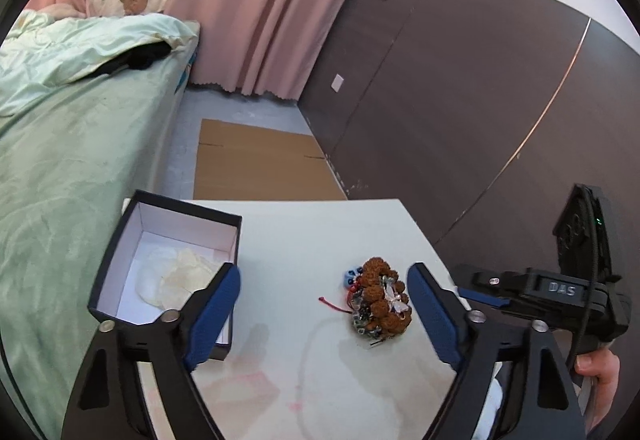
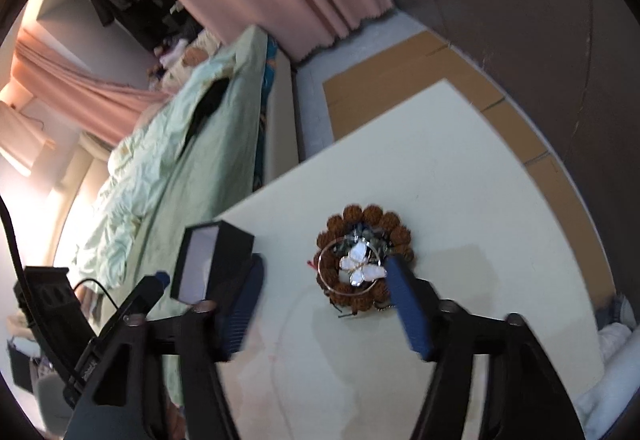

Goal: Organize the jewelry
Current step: 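Reach the right gripper to the jewelry pile and grasp the silver hoop earring, then grasp the brown bead bracelet with the left gripper while the right gripper holds the hoop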

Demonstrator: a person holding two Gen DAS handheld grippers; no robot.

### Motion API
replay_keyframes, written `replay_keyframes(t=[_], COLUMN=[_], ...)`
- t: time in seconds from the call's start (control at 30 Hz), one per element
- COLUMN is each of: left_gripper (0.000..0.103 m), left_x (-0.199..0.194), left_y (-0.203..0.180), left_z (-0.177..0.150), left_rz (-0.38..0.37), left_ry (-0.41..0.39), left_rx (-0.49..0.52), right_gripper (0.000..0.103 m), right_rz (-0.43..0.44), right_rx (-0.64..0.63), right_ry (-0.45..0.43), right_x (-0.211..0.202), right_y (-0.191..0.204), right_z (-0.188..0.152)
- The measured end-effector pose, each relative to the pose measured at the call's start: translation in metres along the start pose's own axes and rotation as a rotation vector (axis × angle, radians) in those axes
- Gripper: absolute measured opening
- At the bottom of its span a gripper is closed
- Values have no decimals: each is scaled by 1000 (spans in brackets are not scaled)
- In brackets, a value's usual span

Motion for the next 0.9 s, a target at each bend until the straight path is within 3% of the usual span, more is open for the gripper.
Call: replay_keyframes(t=[0.1, 0.3, 0.53, 0.63, 0.7, 0.9], left_gripper=[74, 73, 72, 72, 72, 72], left_x=[9, 16, 24, 28, 30, 40], left_y=[1, 6, 12, 12, 12, 5], left_z=[-2, 0, 3, 4, 5, 6], left_rz=[11, 19, 27, 32, 30, 17], left_ry=[27, 26, 26, 28, 29, 42], left_rx=[4, -2, -16, -16, -16, -8], right_gripper=[43, 33, 28, 13, 6, 5], right_rz=[-3, -7, -24, -37, -25, 68], right_rx=[3, 17, 18, 24, 35, 73], right_ry=[43, 104, 150, 164, 163, 154], right_x=[16, 41, 62, 67, 64, 44], right_y=[-1, 0, 0, -2, -4, -11], right_z=[0, -1, -2, 0, 3, 12])
Point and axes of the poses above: each gripper's, at about its wrist camera, not at the fingertips, and x roughly the way its jaws point, y to its left, z to its top, the point moved 3 cm from there along x, roughly the way its jaws point, and after that the axes turned 14 degrees about x, right-handed, at the moved point
